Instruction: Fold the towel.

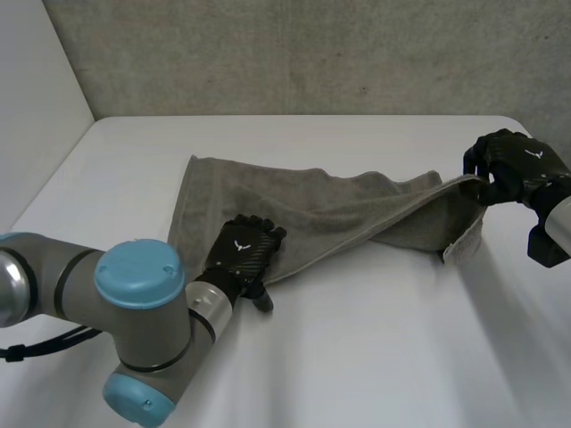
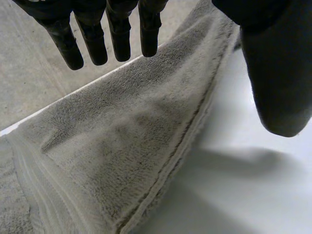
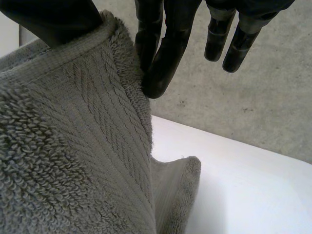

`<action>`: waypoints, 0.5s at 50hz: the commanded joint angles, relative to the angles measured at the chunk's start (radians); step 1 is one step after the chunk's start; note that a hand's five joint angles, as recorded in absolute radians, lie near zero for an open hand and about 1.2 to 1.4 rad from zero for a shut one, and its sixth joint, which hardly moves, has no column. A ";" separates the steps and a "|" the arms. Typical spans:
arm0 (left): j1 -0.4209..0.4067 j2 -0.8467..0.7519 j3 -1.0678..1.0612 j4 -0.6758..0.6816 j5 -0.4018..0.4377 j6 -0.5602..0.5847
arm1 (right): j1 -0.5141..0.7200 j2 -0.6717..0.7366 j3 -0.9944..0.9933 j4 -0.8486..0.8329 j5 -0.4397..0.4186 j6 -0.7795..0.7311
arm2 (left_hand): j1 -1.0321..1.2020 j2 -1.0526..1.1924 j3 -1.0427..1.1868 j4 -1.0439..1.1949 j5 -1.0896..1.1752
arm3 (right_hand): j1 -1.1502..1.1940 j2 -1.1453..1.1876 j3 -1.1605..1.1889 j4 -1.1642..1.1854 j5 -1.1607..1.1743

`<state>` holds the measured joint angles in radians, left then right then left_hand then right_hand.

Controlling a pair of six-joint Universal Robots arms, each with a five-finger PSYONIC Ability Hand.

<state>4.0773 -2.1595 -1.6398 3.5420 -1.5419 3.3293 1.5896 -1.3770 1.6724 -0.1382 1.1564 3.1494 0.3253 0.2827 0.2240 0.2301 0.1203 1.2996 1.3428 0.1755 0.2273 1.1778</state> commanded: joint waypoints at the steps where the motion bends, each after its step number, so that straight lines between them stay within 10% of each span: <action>1: -0.001 -0.052 0.043 0.000 -0.004 -0.051 | 0.001 0.018 -0.019 0.020 0.000 0.009 | 0.056 0.098 -0.049 -0.056 0.086 | 0.097 0.053 -0.001 -0.053 0.044; 25: 0.025 -0.115 0.141 -0.029 -0.103 -0.070 | -0.011 0.018 -0.031 0.025 0.014 0.018 | 0.690 0.732 -0.049 -0.056 0.720 | 0.097 0.053 -0.001 -0.053 0.044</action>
<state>4.0753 -2.3125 -1.4814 3.5350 -1.6423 3.2528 1.5871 -1.3591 1.6440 -0.1149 1.1737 3.1686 0.9857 0.9886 0.2240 0.2301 0.7971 1.2996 1.3428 0.1755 0.2273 1.1778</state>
